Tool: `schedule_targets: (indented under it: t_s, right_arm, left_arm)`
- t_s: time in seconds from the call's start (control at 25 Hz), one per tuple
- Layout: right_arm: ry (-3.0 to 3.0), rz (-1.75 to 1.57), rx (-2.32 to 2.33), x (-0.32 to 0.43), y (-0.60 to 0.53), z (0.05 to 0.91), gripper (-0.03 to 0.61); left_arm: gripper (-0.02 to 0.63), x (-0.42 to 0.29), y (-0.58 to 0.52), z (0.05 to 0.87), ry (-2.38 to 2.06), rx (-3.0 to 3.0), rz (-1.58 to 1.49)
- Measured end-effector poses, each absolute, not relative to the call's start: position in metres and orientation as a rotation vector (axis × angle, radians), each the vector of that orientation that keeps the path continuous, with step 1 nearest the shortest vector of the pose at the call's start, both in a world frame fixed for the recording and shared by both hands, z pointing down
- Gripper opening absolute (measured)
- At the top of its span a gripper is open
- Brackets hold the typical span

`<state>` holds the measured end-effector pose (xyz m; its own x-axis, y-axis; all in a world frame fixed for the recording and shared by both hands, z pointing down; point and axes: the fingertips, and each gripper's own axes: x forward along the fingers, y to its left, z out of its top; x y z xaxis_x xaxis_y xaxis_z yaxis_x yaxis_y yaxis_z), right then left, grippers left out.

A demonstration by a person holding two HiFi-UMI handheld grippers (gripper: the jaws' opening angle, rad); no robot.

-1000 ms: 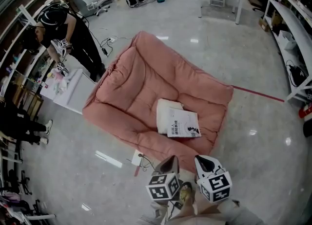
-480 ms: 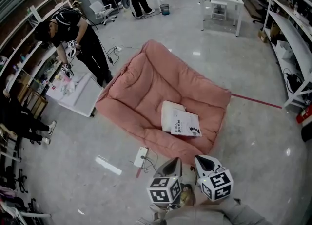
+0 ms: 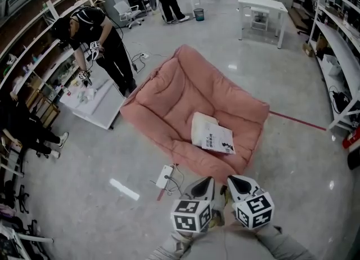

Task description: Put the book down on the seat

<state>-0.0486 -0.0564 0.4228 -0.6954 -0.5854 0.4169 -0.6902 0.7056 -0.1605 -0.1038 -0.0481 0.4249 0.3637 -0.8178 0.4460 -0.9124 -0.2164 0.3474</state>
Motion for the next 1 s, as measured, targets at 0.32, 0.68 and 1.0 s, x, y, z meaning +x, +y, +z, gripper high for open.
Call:
schedule_targets:
  t_s: [0.32,0.68,1.0]
  right_arm:
    - [-2.574,0.383,1.019,-0.052,-0.053,0.417,0.005]
    - [-2.576,0.361,1.009,-0.054,-0.055,0.413,0.005]
    - [-2.585,0.362,1.004,-0.057,-0.053,0.410,0.005]
  left_arm:
    - [0.006,-0.110,-0.041,0.420,-1.491,2.083,0.212]
    - [0.006,-0.106,-0.045,0.416,-1.487,2.098,0.205]
    - [0.006,-0.108,-0.044,0.414,-1.485,2.098,0.207]
